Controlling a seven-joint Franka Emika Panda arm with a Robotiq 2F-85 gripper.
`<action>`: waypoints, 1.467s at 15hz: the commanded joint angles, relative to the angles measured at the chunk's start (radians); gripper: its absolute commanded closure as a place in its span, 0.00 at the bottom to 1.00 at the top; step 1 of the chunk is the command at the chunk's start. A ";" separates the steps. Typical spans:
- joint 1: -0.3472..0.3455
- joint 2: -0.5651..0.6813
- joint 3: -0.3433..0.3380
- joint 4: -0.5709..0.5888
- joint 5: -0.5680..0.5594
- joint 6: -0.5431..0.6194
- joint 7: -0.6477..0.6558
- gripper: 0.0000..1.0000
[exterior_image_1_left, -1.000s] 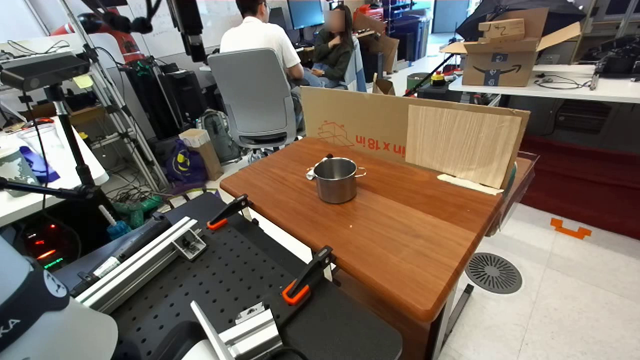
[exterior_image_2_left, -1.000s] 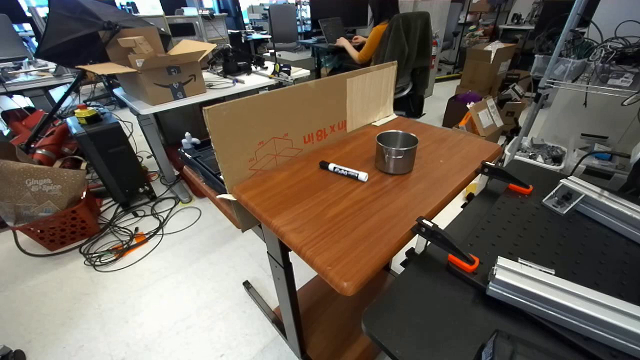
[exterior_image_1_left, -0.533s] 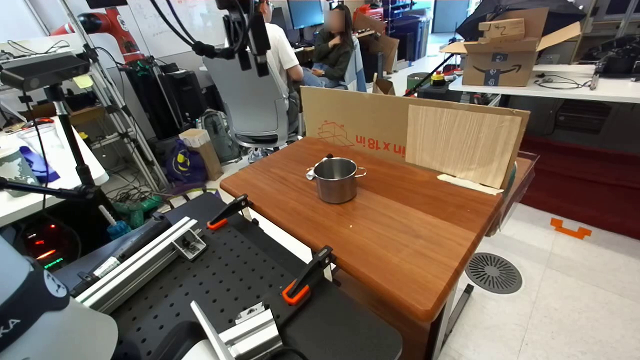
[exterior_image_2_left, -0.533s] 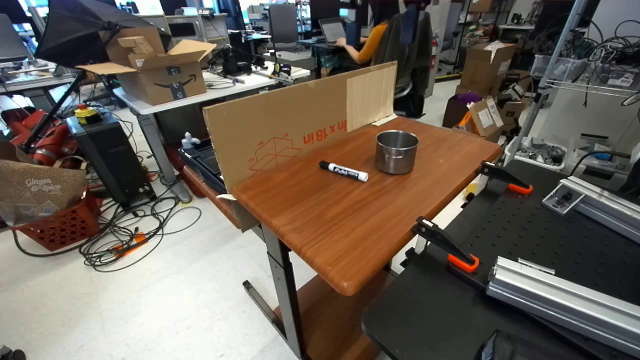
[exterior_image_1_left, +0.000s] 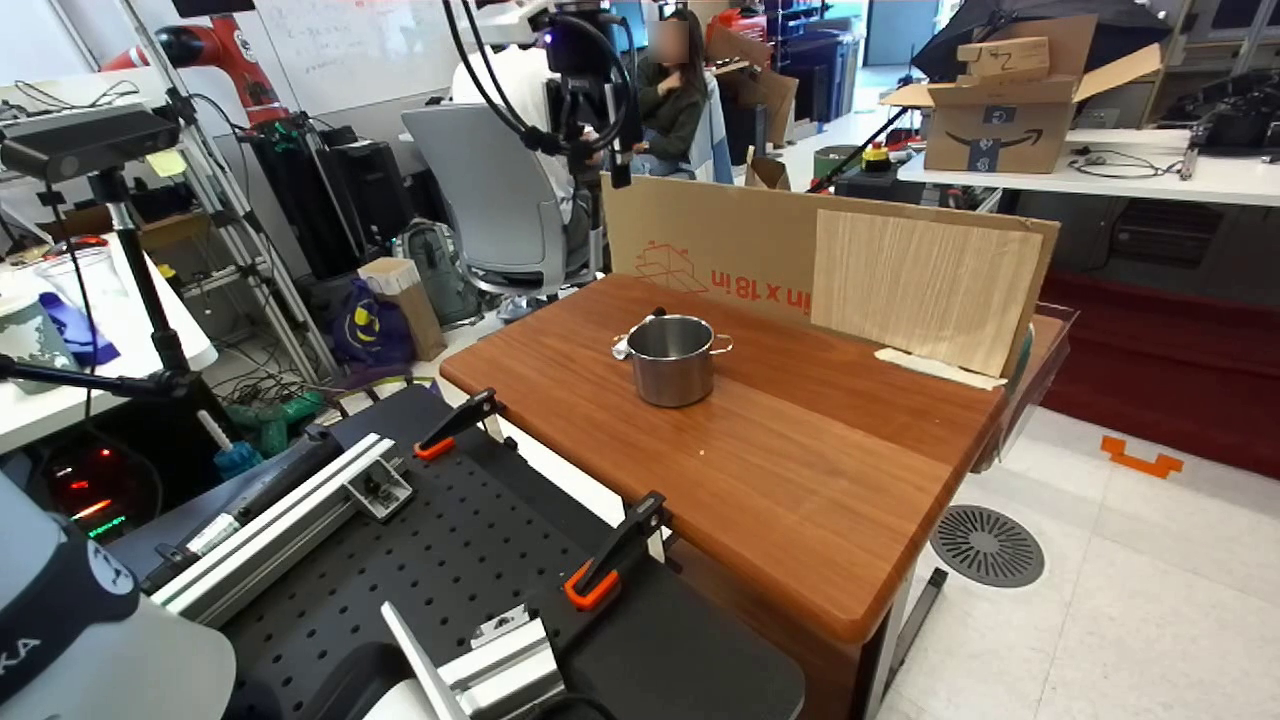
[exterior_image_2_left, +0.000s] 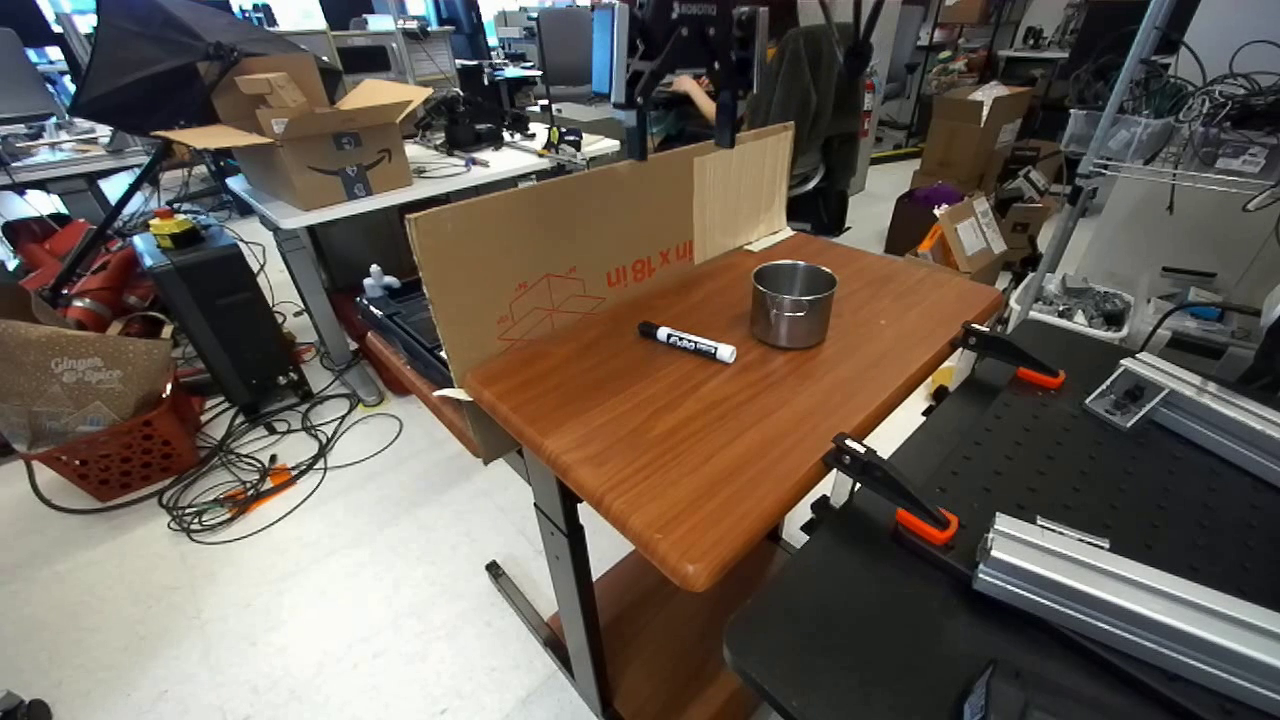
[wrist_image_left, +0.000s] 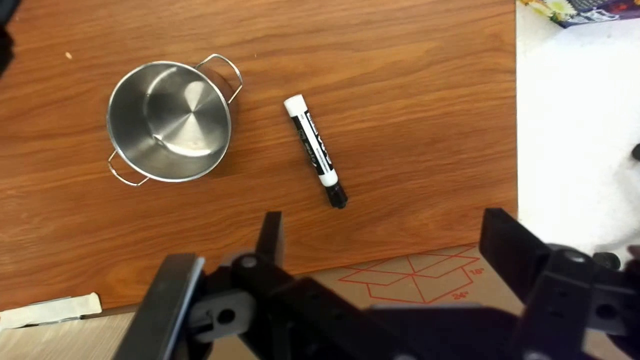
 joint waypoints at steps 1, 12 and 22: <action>0.029 0.123 -0.038 0.106 -0.030 -0.016 -0.025 0.00; 0.065 0.403 -0.106 0.294 -0.026 -0.010 -0.040 0.00; 0.101 0.588 -0.131 0.436 -0.023 -0.023 -0.021 0.00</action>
